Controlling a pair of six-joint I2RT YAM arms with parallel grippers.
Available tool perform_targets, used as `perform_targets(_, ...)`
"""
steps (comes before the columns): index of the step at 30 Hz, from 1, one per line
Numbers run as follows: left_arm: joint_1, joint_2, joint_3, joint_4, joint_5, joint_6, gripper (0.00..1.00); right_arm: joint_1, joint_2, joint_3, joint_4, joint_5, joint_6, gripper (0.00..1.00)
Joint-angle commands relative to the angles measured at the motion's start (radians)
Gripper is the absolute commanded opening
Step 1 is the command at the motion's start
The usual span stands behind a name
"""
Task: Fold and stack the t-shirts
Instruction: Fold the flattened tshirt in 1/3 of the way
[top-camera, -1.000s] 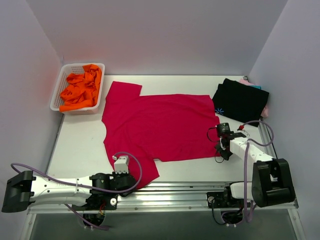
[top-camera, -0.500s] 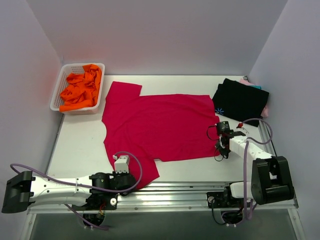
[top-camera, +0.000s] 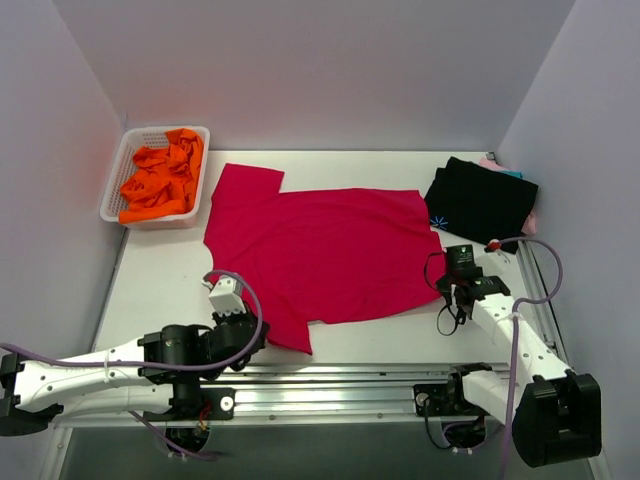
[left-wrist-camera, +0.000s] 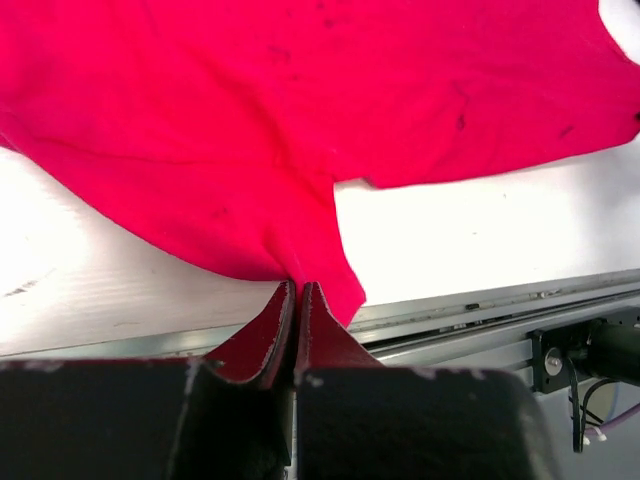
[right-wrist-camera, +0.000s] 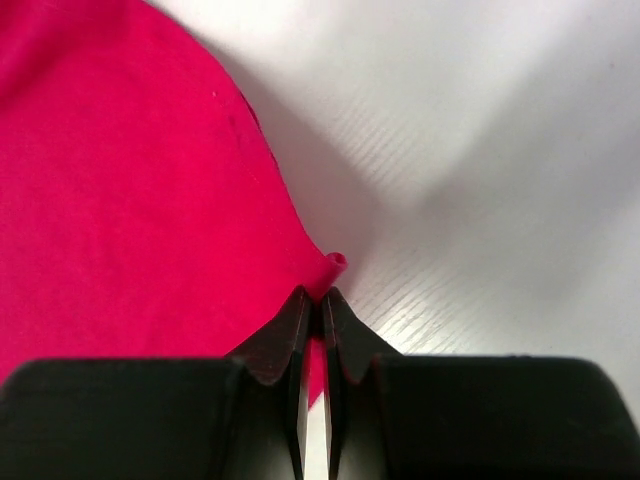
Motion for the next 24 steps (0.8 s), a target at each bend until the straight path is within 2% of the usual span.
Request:
perform_targets(1,0.01,0.008,0.11,-0.132,-0.071,0.037,0.02,-0.003,-0.067,0.052,-0.035,0.006,-0.024,0.0)
perform_targets(9,0.05,0.022,0.223,-0.219,-0.141,0.07,0.02,-0.003,-0.09,0.104,-0.026,-0.017,-0.047,0.0)
perform_targets(13,0.102,0.01,0.252,-0.164,-0.163,0.146,0.02,-0.003,-0.068,0.104,0.02,-0.034,-0.047,0.0)
perform_targets(18,0.254,0.054,0.302,-0.034,-0.131,0.278,0.02,-0.003,0.005,0.121,0.072,-0.039,-0.041,0.0)
perform_targets(20,0.308,0.1,0.318,0.041,-0.071,0.349,0.02,-0.004,0.037,0.132,0.095,-0.045,-0.04,0.0)
perform_targets(23,0.442,0.192,0.342,0.136,0.056,0.445,0.02,-0.003,0.077,0.167,0.11,-0.039,-0.041,0.0)
perform_targets(24,0.519,0.221,0.35,0.155,0.094,0.473,0.02,-0.003,0.09,0.179,0.112,-0.04,-0.041,0.0)
